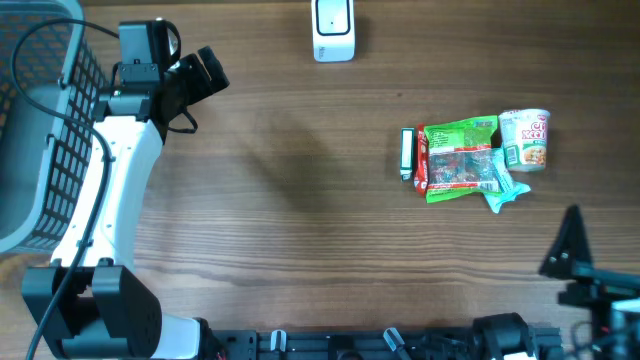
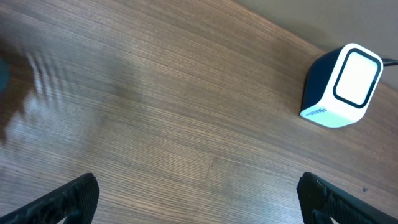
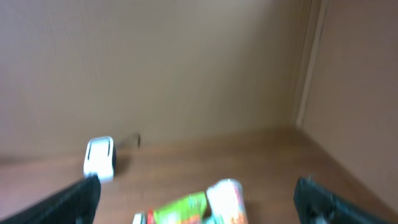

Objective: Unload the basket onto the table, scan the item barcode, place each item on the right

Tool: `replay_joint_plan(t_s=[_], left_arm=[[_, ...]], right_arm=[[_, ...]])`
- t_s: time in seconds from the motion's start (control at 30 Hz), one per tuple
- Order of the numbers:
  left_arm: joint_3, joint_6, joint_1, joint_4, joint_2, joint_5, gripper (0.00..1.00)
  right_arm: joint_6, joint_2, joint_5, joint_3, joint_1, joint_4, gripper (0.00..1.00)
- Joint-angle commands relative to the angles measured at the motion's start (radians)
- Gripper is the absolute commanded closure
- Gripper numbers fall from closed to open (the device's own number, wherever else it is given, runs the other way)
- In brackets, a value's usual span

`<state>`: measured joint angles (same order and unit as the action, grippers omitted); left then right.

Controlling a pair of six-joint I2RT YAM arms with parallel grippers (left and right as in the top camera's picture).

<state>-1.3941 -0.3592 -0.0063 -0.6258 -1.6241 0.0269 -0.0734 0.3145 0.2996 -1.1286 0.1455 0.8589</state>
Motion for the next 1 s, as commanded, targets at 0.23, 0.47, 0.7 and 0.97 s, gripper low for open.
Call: replay_joint_plan(t_s=[0.23, 0.47, 0.7, 0.97], left_arm=[[-0.018, 0.015, -0.003, 0.003, -0.008, -0.005, 0.00], [-0.018, 0.015, -0.003, 0.003, -0.008, -0.005, 0.00], [-0.018, 0.015, -0.003, 0.003, -0.008, -0.005, 0.00], [-0.018, 0.015, -0.003, 0.003, -0.008, -0.005, 0.00]], right_arm=[[-0.147, -0.312, -0.145, 0.749, -0.095, -0.872, 0.00], [-0.188, -0.311, -0.216, 1.017, -0.095, -1.227, 0.00], [-0.189, -0.311, -0.273, 1.124, -0.095, -1.211, 0.00], [-0.192, -0.311, -0.284, 1.123, -0.094, -0.869, 0.00]])
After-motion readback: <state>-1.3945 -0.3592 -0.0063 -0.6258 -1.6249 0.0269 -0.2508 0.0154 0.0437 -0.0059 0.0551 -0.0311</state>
